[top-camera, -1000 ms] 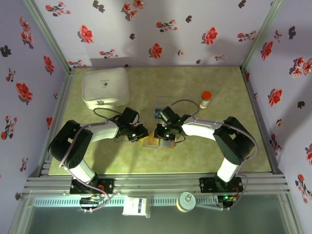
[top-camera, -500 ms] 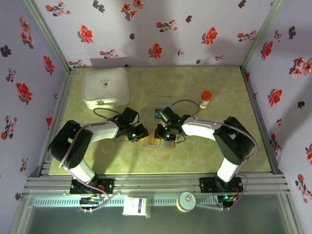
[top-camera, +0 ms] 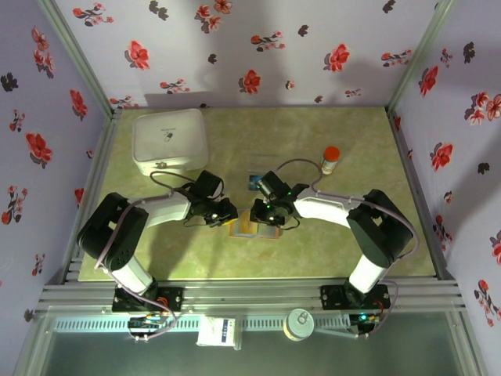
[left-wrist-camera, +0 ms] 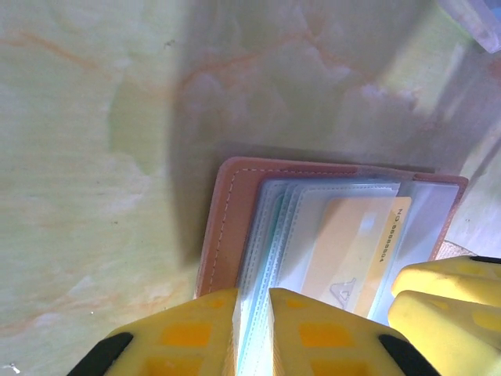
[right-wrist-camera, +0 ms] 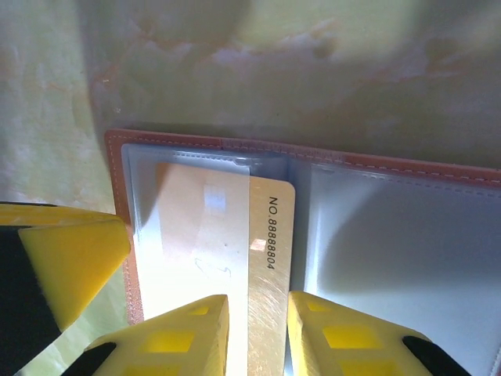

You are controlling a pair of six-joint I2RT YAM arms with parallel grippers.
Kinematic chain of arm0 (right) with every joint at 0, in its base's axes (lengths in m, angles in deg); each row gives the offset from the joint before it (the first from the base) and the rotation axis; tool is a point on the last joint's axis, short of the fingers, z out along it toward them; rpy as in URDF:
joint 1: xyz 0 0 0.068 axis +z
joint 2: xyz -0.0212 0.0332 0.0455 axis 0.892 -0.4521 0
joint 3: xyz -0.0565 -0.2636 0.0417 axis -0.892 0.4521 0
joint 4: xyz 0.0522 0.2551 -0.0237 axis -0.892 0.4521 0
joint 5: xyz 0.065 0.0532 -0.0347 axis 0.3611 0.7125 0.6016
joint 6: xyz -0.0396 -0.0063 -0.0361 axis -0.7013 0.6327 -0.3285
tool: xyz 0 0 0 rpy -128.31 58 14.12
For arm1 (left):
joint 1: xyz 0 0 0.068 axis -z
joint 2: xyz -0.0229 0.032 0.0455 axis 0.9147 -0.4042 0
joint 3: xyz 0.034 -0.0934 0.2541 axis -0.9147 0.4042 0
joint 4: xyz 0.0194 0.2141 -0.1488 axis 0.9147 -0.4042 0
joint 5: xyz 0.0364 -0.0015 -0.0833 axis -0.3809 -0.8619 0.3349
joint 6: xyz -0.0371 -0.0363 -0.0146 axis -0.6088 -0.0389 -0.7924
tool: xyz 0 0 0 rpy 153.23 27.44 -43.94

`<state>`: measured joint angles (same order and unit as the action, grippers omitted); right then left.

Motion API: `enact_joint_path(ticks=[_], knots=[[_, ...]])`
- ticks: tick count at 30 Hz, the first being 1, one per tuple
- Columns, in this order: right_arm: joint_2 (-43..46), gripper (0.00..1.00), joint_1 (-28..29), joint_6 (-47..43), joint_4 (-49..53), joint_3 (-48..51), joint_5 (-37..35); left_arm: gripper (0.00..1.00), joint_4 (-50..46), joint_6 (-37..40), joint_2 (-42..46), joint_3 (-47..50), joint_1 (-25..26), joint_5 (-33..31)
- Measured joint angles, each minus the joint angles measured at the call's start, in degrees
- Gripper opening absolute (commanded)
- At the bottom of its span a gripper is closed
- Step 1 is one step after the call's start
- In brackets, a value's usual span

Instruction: Take the credit cards out of the card holder

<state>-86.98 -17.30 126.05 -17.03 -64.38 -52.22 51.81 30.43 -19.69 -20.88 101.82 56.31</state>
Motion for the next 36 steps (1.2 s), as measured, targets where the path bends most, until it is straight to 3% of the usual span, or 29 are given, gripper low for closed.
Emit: enact_joint_path(ticks=[12,19,36], knots=[[3.4,0.28,0.0,0.0,0.0,0.3,-1.1,0.11,-1.9,0.7,0.2,-2.3,0.2,0.3],[3.4,0.28,0.0,0.1,-1.0,2.0,-0.9,0.00,-2.1,1.6,-0.5,-4.8,1.5,0.7],[1.7,0.27,-0.7,2.1,-7.1,5.3,2.0,0.00,-3.6,2.4,-4.4,-5.7,1.6,1.3]])
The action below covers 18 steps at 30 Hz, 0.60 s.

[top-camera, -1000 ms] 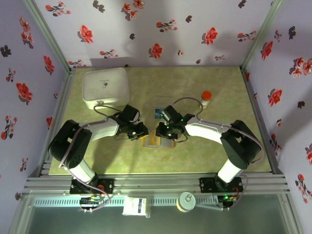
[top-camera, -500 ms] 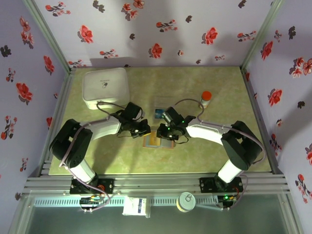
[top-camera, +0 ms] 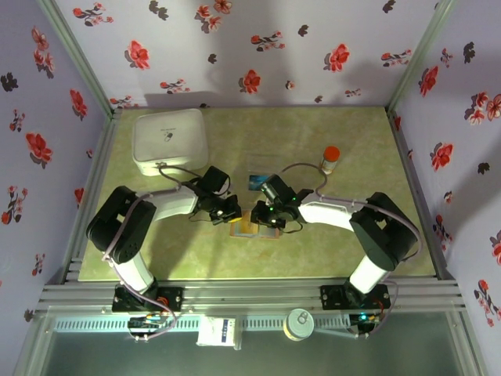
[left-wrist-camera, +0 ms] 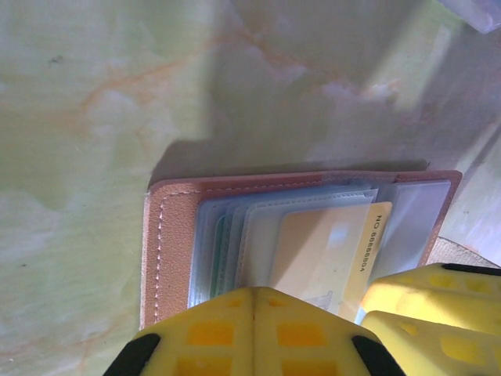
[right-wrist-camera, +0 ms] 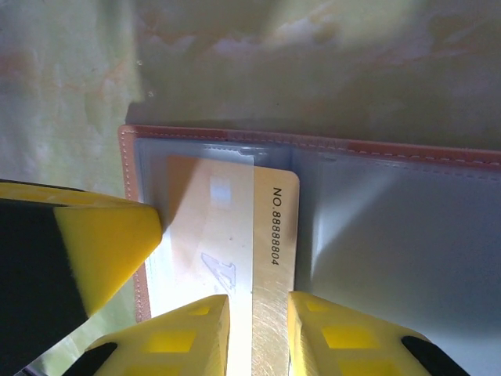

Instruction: Take the credit cards out of the card holder

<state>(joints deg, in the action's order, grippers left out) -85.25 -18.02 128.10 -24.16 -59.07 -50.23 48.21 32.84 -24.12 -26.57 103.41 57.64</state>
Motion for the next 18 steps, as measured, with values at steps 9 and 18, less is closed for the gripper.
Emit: enact_joint_path(ticks=[9,18], knots=[[-0.1,0.27,-0.3,0.2,-1.6,1.7,0.0,0.00,-2.8,0.8,0.0,-1.2,0.0,-0.6],[0.3,0.26,-1.6,1.5,-6.1,4.7,1.8,0.01,-4.7,0.8,0.0,-3.4,1.8,-0.9]])
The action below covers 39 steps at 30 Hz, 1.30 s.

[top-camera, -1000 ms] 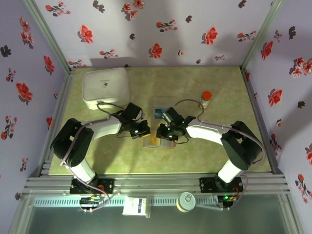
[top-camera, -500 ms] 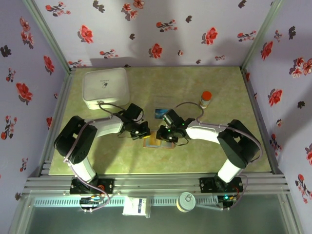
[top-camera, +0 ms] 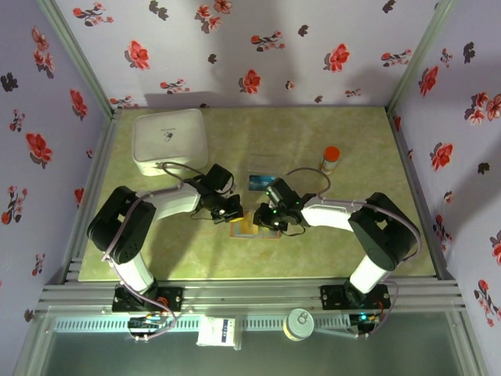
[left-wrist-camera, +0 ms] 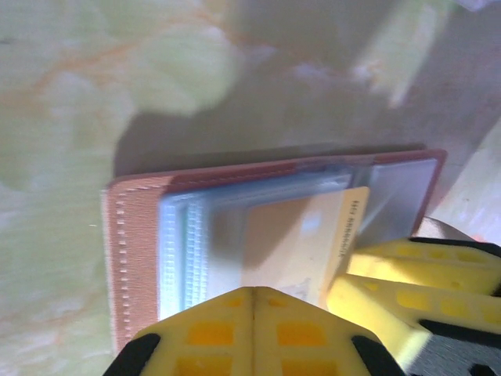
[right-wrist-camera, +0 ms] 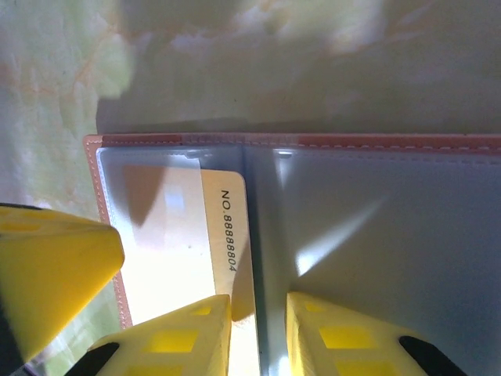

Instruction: Take the credit cards out of the card holder

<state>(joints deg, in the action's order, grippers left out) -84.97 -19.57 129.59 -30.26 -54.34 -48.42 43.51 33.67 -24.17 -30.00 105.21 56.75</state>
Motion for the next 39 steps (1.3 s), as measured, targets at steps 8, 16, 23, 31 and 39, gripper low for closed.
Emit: enact_joint_path(ticks=[8,16,23,31,39], knots=[[0.0,0.24,-1.0,1.7,-5.6,2.6,2.6,0.00,-0.6,0.0,-1.7,-0.7,1.1,-0.5],[0.0,0.21,-1.6,3.3,-10.6,4.8,4.9,0.00,-0.6,0.0,-1.8,-0.7,1.1,-0.7],[0.0,0.18,-1.7,4.4,-13.0,5.7,5.7,0.00,-0.6,0.0,-1.8,-0.7,1.1,-0.9],[-0.2,0.21,-1.7,4.5,-13.7,5.8,6.3,0.00,-0.6,0.0,-1.7,-0.7,1.1,-0.9],[-1.2,0.16,-1.7,4.7,-15.7,6.2,7.1,0.00,-0.6,0.0,-1.5,-0.7,1.1,-1.4]])
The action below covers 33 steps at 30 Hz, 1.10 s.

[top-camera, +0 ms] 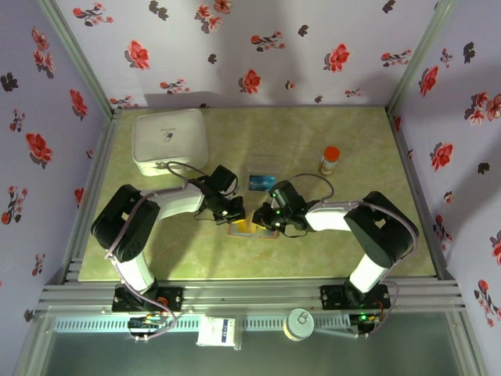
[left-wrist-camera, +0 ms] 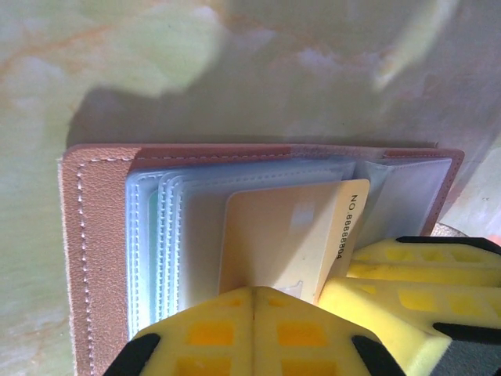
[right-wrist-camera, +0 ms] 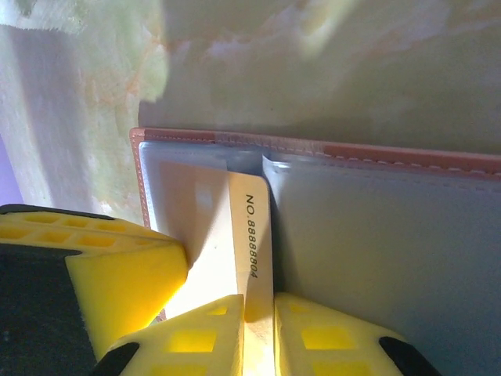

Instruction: Take the credit cards out of the card holder

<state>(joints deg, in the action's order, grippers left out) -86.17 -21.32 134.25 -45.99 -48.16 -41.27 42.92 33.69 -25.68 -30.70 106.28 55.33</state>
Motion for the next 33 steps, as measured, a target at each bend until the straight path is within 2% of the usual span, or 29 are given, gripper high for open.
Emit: enact_joint_path(ticks=[10,19,29,33], knots=[[0.5,0.13,-0.3,-0.1,-0.2,0.5,-0.2,0.02,-1.6,0.5,2.6,1.0,-0.5,-3.0],[3.4,0.10,-0.9,-0.3,1.8,1.5,-0.9,0.01,-0.5,0.8,3.0,3.0,-0.9,-3.1],[4.1,0.23,-1.0,-0.5,0.3,1.9,0.5,0.01,0.0,0.8,3.1,3.2,-0.9,-3.1],[3.1,0.24,-0.9,-0.3,-2.0,1.8,2.1,0.02,0.0,0.8,3.1,3.2,-0.9,-3.0]])
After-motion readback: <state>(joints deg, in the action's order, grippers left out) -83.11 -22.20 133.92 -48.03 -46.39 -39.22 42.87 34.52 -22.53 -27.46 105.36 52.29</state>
